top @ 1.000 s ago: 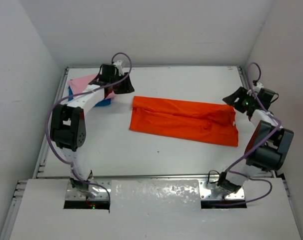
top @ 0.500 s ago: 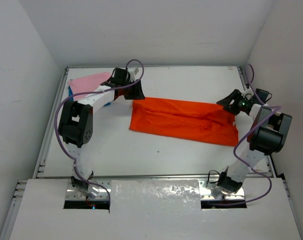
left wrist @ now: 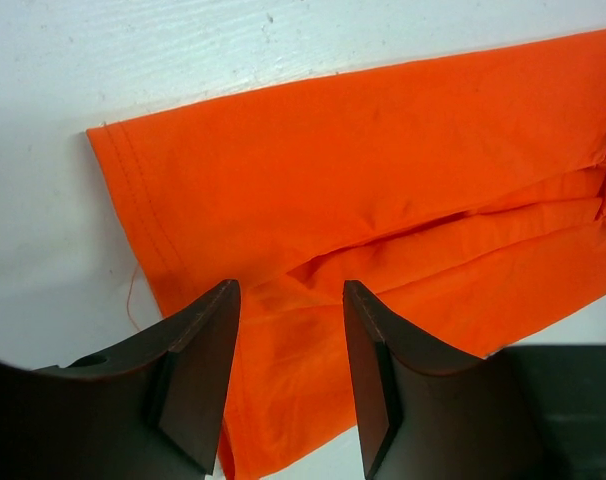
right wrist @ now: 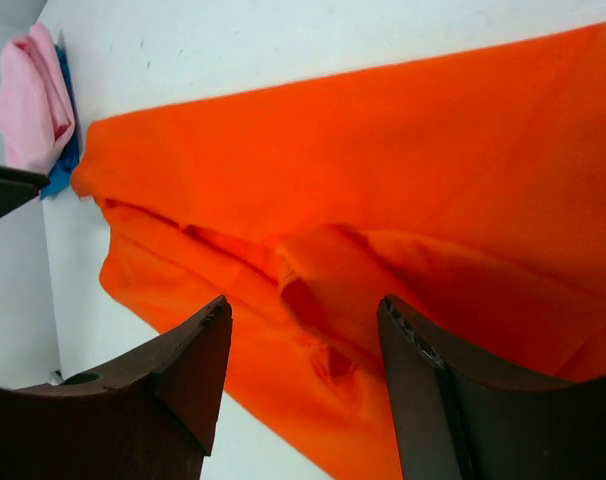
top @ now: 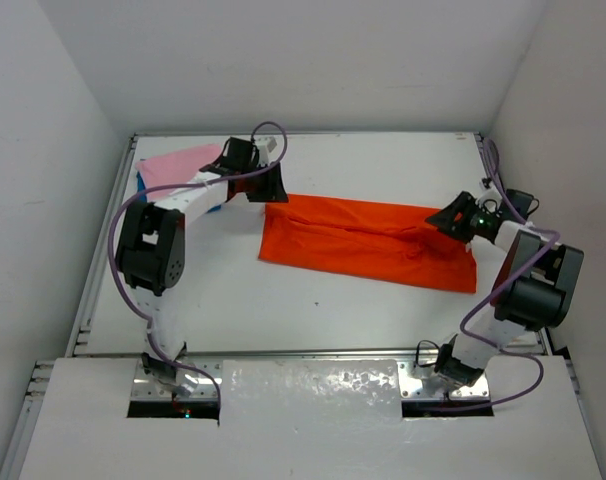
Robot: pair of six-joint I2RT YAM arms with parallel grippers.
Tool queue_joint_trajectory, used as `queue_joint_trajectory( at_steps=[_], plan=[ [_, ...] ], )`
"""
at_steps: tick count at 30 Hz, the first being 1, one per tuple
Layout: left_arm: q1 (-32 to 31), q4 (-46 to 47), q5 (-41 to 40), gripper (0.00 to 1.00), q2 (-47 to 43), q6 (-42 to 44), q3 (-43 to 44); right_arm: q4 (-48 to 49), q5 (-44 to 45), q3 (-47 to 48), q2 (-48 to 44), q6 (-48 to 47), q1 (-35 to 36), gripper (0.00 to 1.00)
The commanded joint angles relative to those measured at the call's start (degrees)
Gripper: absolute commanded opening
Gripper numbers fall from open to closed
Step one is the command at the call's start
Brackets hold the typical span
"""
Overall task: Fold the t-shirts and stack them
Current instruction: Fold the other side of the tshirt into a rectangle
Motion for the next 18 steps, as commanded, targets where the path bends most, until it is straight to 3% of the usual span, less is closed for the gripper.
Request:
queue_joint_trajectory(
  at_steps=[1, 5, 18],
  plan=[
    [-0.1, 0.1, 0.1, 0.44, -4.9, 1.9, -0.3, -0.8, -0.2, -2.6, -4.4, -3.7, 0.4, 0.59],
    [-0.1, 0.9, 0.4, 0.44, -6.8, 1.1, -1.9, -4.0, 1.0, -4.7, -9.4, -6.2, 0.4, 0.59],
    [-0.1, 2.4, 0.3, 0.43, -8.9, -0.2, -5.1, -11.4, 4.3, -10.0, -11.8, -7.2, 3.1, 0.58]
  ],
)
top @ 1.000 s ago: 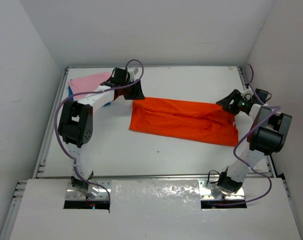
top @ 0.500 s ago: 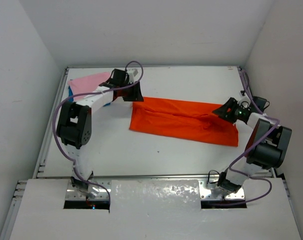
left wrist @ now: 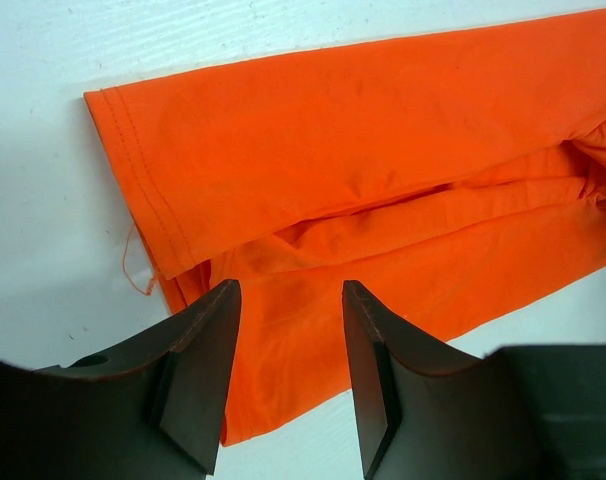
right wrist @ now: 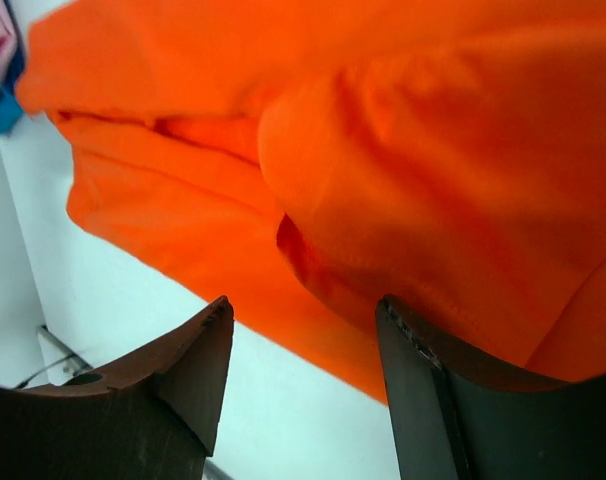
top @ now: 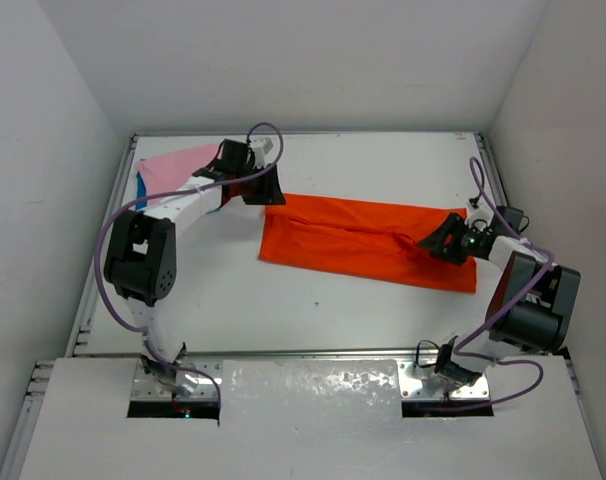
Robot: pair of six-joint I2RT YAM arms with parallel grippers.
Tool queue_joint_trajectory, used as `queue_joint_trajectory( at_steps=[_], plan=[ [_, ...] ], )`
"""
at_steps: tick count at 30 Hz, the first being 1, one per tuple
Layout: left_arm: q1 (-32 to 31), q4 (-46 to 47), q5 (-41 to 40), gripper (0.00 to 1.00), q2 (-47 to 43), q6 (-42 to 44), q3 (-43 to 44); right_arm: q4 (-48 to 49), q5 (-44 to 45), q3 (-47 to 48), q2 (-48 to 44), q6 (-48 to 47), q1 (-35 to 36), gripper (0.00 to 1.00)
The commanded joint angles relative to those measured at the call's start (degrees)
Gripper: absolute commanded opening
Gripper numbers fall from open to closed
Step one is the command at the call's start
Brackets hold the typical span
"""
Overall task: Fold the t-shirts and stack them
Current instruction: Fold the other side of the tshirt into a rectangle
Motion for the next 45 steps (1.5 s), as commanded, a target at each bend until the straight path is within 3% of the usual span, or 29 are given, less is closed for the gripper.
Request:
queue_joint_trajectory(
  at_steps=[1, 5, 10, 15, 26, 36, 38, 39, 41, 45],
  plan=[
    [-0.1, 3.1, 0.4, 0.43, -2.9, -0.6, -0.4, -2.4, 2.4, -1.0, -1.6, -1.6, 1.8, 0.58],
    [-0.1, 3.4, 0.5, 0.43, -2.9, -1.3, -0.3, -0.8, 4.2, -4.0, -3.8, -0.2, 1.9, 0.58],
    [-0.1, 2.7, -0.3, 0.43, -3.2, -1.9, -0.3, -2.0, 3.7, -0.2, -7.5, 1.5, 1.9, 0.57],
    [-0.3, 1.0, -0.1, 0.43, -4.1, -1.7, -3.0, 5.5, 2.0, 1.4, -8.4, 7.2, 2.8, 0.56],
    [-1.9, 3.4, -2.5, 0.44, -1.8, -2.6, -13.5, 17.1, 0.3, 5.0, 5.1, 11.5, 11.0, 0.54],
    [-2.2, 6.5, -4.1, 0.45, 2.1, -4.3, -15.1, 26.2, -0.9, -2.2, 13.1, 15.4, 11.6, 0.54],
    [-2.2, 6.9, -3.4, 0.31, 2.4, -4.6, -15.3, 27.7, -1.3, -2.9, 13.9, 15.7, 11.6, 0.54],
    [-2.2, 7.1, -3.6, 0.14, 2.3, -4.7, -15.4, 27.3, -1.4, -2.9, 13.9, 15.4, 11.5, 0.53],
    [-2.2, 7.2, -3.9, 0.01, 1.9, -4.8, -15.5, 25.1, -1.6, -1.7, 13.8, 14.3, 11.5, 0.53],
    [-2.2, 6.6, -5.1, 0.0, -0.1, -5.1, -15.6, 23.9, -1.9, 0.3, 11.1, 13.9, 11.5, 0.53]
  ],
)
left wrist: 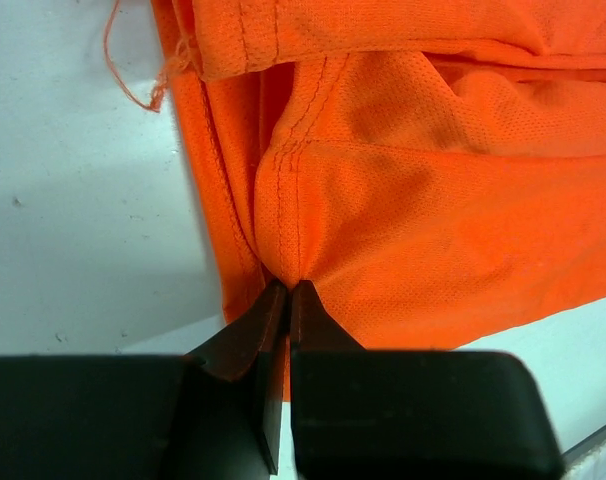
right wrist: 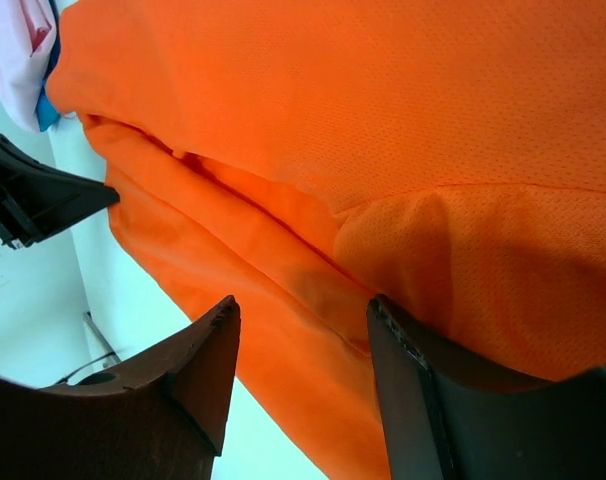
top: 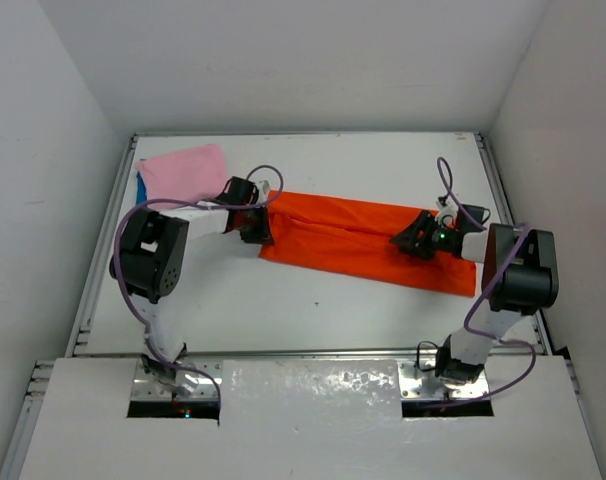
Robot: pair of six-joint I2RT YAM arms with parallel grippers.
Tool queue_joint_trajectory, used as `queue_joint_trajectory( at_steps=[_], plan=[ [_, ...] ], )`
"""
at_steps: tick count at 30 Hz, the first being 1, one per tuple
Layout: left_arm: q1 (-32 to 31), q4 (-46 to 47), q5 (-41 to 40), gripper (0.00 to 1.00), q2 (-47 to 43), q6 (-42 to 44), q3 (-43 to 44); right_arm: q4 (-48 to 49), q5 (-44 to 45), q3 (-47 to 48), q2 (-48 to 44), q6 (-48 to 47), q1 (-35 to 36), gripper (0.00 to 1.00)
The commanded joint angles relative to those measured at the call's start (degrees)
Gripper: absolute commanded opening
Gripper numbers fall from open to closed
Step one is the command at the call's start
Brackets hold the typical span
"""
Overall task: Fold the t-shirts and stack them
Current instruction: Fold the other side of the tshirt into a rectangle
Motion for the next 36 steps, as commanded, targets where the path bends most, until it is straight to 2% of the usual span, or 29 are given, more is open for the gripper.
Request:
queue_joint_trajectory(
  at_steps=[1, 6, 11, 15, 16, 17, 18, 21, 22, 23, 24, 27, 30, 32, 36],
  plan=[
    [-0.5, 1.9, -1.7, 0.0, -2.6, -0.8, -0.4, 0.5, -1.0, 2.9, -4.4, -1.1, 0.0, 0.53],
    [-0.5, -0.2, -2.8, 0.0, -4.1, -1.2, -0.9, 1.3, -2.0, 3.8, -8.4, -0.2, -0.1, 0.54],
    [-0.5, -0.9, -3.4, 0.0, -7.0, -1.8, -5.0, 7.5, -3.9, -1.7, -10.6, 4.5, -1.1, 0.54],
    [-0.8, -0.7, -2.5, 0.02, -11.3, -3.8, -8.9, 1.2, -0.9, -3.3, -13.5, 3.7, -1.2, 0.54],
    [-0.9, -0.8, -2.4, 0.04, -12.0, -4.2, -10.3, -0.9, 2.3, -3.9, -14.5, 2.3, -1.2, 0.54],
    [-1.4, -0.8, -2.1, 0.08, -12.7, -4.8, -11.1, -6.1, 4.1, -4.2, -15.6, 1.0, -1.2, 0.54],
    [-1.6, -0.9, -2.0, 0.1, -13.5, -5.2, -11.7, -7.9, 5.5, -4.5, -17.3, -0.1, -1.4, 0.54],
    [-2.7, -1.6, -1.7, 0.26, -16.8, -6.8, -14.1, -13.8, 12.7, -6.0, -18.3, -3.3, -1.4, 0.54],
    [-3.1, -2.3, -1.7, 0.38, -18.5, -7.8, -14.8, -15.9, 16.1, -5.9, -18.1, -4.8, -1.4, 0.54],
    [-3.1, -2.7, -1.9, 0.45, -19.5, -8.3, -15.0, -17.8, 17.1, -5.7, -17.5, -5.2, -1.4, 0.54],
    [-3.1, -3.1, -2.0, 0.49, -20.4, -8.7, -15.2, -18.6, 17.7, -5.3, -17.0, -5.4, -1.4, 0.54],
    [-3.1, -5.0, -3.0, 0.52, -23.6, -9.7, -13.7, -22.4, 19.9, -2.5, -16.0, -6.6, -1.4, 0.54],
    [-3.1, -7.9, -5.8, 0.53, -24.4, -8.1, -8.6, -26.9, 21.2, 1.0, -17.6, -7.4, -1.3, 0.54],
    [-3.0, -10.3, -8.8, 0.54, -21.6, -4.9, -3.0, -30.8, 22.2, 4.2, -19.8, -8.1, -1.1, 0.54],
    [-3.0, -11.9, -8.9, 0.53, -11.7, 0.7, 7.1, -37.5, 26.7, 8.0, -24.7, -7.5, -0.7, 0.54]
  ],
)
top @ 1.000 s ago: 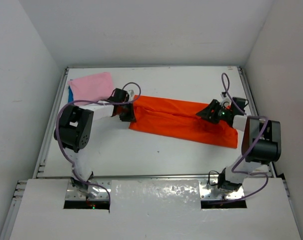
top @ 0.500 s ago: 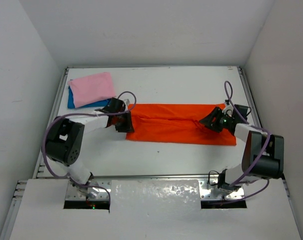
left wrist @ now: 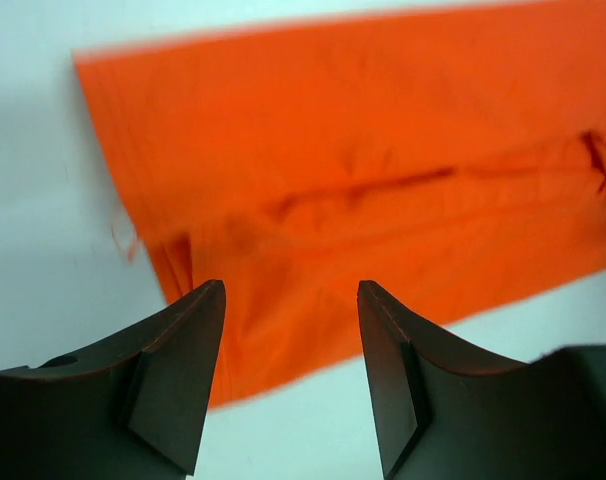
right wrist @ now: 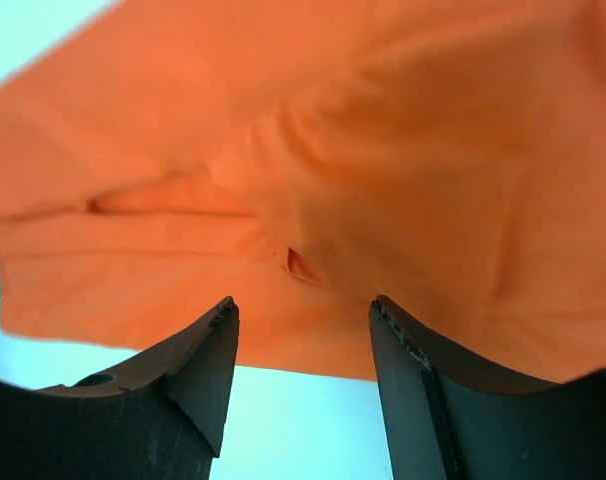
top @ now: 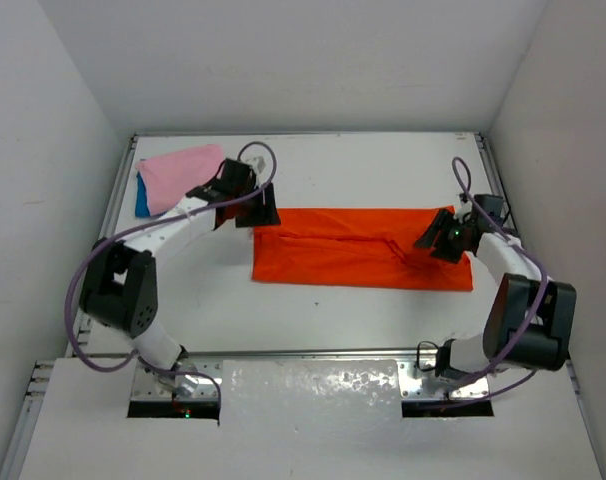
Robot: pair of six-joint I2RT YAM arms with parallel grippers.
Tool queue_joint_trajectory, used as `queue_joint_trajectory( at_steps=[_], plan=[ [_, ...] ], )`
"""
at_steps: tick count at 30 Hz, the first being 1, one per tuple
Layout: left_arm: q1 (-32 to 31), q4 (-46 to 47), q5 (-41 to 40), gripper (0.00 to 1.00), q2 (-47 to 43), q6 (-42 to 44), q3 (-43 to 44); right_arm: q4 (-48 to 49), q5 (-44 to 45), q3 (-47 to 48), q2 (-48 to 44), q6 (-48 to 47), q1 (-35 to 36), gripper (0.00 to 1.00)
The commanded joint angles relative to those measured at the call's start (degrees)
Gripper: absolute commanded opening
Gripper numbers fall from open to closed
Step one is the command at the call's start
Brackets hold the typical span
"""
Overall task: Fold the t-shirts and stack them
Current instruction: Fold the other side of the tshirt into a rectangle, then rotate the tshirt 45 degrees
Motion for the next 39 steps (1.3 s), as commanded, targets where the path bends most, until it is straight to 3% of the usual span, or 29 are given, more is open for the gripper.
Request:
queue_joint_trajectory(
  at_steps=[1, 7, 15, 25, 39],
  plan=[
    [-0.1, -0.8, -2.2, 0.53, 6.7, 6.9, 9.2, -7.6, 8.0, 4.2, -6.1, 0.8, 0.5, 0.54],
    [-0.1, -1.0, -2.1, 0.52, 17.0, 14.4, 21.8, -18.6, 24.3, -0.1, -14.3, 11.8, 0.9, 0.57],
    [1.5, -2.1, -8.1, 0.51, 25.6, 17.2, 26.3, -25.8, 31.5, -4.7, -17.8, 17.1, 1.2, 0.53],
    [3.7, -1.4, -6.7, 0.5, 27.7, 16.7, 23.8, -17.6, 29.2, -8.6, -15.3, 19.4, 1.2, 0.52],
    [3.5, 0.6, -8.8, 0.49, 18.7, 14.7, 5.2, -7.9, 29.1, 0.4, 2.4, 15.4, 1.1, 0.53]
  ],
)
